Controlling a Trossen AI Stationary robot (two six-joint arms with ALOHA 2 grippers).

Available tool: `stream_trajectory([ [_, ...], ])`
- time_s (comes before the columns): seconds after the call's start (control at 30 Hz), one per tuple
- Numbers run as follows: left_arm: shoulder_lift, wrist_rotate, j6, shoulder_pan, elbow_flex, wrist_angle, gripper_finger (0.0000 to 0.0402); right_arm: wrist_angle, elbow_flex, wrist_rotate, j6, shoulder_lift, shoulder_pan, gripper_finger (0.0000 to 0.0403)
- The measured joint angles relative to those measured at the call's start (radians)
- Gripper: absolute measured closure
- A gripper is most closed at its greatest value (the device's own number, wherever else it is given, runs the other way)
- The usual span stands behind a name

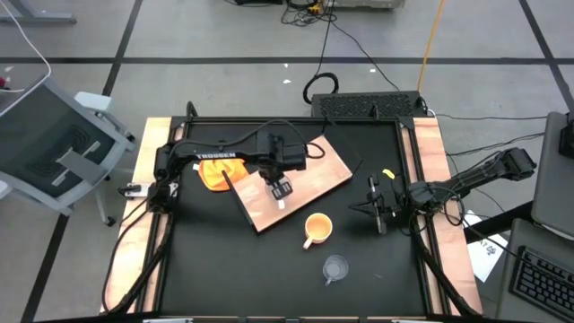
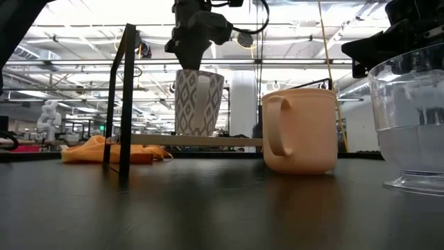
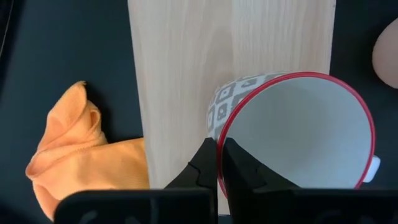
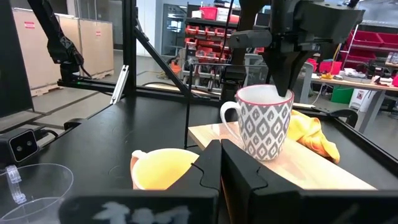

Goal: Stack small to large cups/mugs on shelf
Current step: Put the white mug on the shelf

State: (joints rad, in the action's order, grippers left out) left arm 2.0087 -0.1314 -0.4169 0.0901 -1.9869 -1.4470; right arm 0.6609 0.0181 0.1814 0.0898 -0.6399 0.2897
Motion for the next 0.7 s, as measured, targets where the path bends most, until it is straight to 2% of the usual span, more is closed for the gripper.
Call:
stream_trajectory([
  [0.2, -0.009, 0.018, -0.012, -0.001, 0.042, 0.017, 0.0396, 0.0, 0.0, 0.0, 0.0, 0.0, 0.0, 0.0403],
  [0.5, -0.174, 0.079, -0.07, 0.017, 0.332, 0.234, 0.0396, 0.005, 0.0, 0.0, 0.001, 0.0, 0.0, 0.0403],
  [0.7, -0.307, 0.081, -0.121, 0.023, 0.477, 0.273, 0.0396, 0.021, 0.0, 0.0, 0.008, 0.0, 0.0, 0.0403],
])
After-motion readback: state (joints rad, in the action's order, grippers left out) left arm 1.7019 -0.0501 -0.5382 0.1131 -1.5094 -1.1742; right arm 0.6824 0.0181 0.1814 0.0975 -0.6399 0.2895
